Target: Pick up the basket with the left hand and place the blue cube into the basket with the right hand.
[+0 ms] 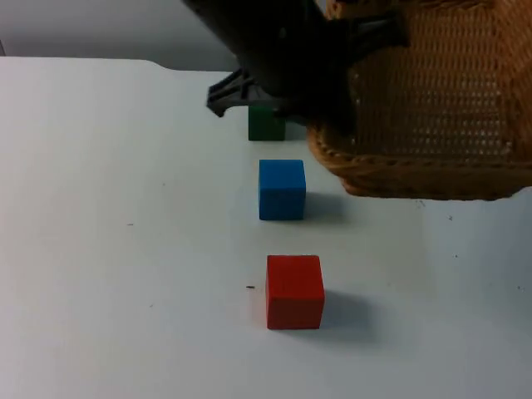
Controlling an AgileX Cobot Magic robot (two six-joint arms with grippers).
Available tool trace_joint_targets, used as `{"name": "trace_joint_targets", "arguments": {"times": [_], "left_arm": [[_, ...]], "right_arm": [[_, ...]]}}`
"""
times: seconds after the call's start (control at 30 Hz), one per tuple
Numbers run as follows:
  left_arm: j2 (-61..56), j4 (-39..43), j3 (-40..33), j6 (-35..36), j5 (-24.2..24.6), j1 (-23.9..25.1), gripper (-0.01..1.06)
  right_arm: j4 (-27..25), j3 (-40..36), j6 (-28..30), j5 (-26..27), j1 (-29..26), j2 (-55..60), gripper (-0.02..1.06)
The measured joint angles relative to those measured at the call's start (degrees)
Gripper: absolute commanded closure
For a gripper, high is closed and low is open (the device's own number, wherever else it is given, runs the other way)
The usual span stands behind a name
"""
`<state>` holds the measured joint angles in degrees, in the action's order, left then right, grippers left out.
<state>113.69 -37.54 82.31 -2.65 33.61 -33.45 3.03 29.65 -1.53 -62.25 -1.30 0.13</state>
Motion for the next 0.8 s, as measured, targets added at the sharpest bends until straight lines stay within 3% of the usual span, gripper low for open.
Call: {"name": "trace_joint_targets", "arguments": {"times": [0.37,0.53,0.8], "left_arm": [[-18.3,-0.3,-21.7,-8.5,-1.0,9.7,1.05],[-22.9,-1.6,-28.2,-12.2,-1.1,13.6,1.05],[-30.4,-2.8,-37.8,-21.2,6.1,26.5,1.05]], "right_arm": [[0.0,0.0,0.0,0.0,0.0,0.0,0.01],[0.0,0.0,0.0,0.0,0.0,0.0,0.01],[0.0,0.0,0.0,0.0,0.0,0.0,0.01]]}}
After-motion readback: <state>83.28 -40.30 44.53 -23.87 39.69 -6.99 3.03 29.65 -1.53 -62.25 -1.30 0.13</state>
